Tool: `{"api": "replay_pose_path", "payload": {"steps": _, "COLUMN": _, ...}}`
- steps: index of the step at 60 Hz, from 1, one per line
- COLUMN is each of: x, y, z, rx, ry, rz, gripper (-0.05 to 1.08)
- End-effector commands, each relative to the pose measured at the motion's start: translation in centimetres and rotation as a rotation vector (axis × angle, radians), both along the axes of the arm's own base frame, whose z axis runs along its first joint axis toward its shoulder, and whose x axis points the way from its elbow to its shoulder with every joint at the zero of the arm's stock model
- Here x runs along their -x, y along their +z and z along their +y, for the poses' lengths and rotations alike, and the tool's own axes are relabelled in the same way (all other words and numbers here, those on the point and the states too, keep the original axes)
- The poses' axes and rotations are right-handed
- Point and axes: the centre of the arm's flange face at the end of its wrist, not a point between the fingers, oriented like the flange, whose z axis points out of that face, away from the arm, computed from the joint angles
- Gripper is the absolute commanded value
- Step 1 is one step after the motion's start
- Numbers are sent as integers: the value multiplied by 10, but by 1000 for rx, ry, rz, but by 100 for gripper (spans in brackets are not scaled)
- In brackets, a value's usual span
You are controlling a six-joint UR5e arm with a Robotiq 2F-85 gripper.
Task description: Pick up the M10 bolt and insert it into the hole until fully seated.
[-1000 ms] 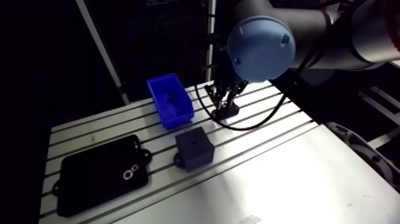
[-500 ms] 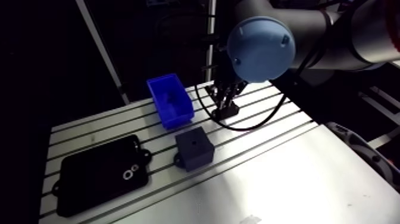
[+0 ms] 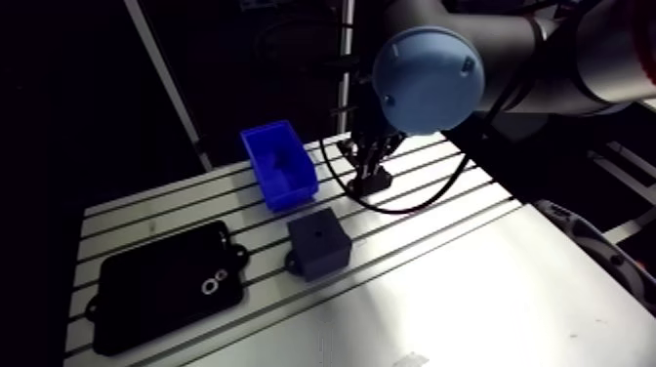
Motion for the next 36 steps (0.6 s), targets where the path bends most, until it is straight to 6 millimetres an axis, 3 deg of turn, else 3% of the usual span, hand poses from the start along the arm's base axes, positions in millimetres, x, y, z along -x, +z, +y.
{"api": "replay_pose_path", "payload": {"steps": 1, "x": 0, "y": 0, "z": 0, "rx": 0, "ry": 0, "rz": -1, "gripper": 75}}
{"api": "replay_pose_path", "payload": {"steps": 36, "x": 3, "y": 5, "z": 1, "rx": 0, "ry": 0, "rz": 9, "gripper": 83}}
